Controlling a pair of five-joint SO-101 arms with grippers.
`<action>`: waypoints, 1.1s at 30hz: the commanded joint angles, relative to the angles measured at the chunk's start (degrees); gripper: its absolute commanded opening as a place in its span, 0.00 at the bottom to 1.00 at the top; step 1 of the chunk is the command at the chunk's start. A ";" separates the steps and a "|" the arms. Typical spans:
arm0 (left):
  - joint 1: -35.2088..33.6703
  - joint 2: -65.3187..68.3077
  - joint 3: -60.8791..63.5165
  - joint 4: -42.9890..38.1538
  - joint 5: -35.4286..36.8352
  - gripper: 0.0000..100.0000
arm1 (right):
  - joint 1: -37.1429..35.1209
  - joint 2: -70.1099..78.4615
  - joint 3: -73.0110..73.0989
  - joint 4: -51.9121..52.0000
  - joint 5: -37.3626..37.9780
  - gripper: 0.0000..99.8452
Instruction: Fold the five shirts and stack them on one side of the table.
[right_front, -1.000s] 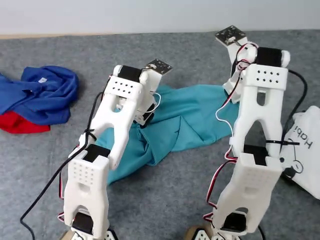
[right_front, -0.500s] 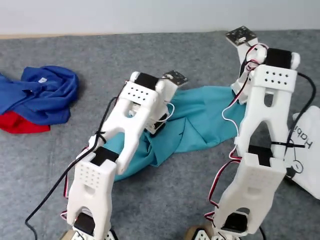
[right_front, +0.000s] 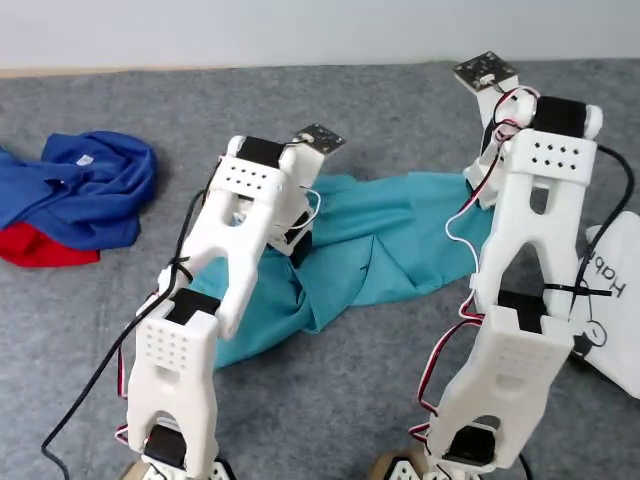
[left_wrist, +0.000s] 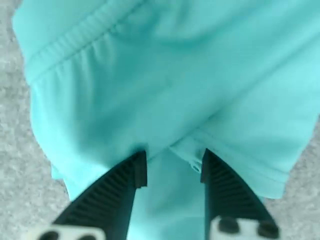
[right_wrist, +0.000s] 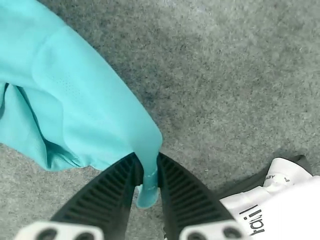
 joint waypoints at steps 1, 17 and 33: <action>1.05 1.14 -0.66 -0.79 -0.70 0.19 | -1.36 -3.82 -0.35 2.51 -0.26 0.01; 4.75 6.86 -0.75 -1.76 -0.44 0.19 | -1.63 -4.09 -0.35 2.51 -0.26 0.01; 6.86 6.77 -6.37 3.87 -2.37 0.00 | -1.63 -4.00 -0.35 2.42 -0.26 0.01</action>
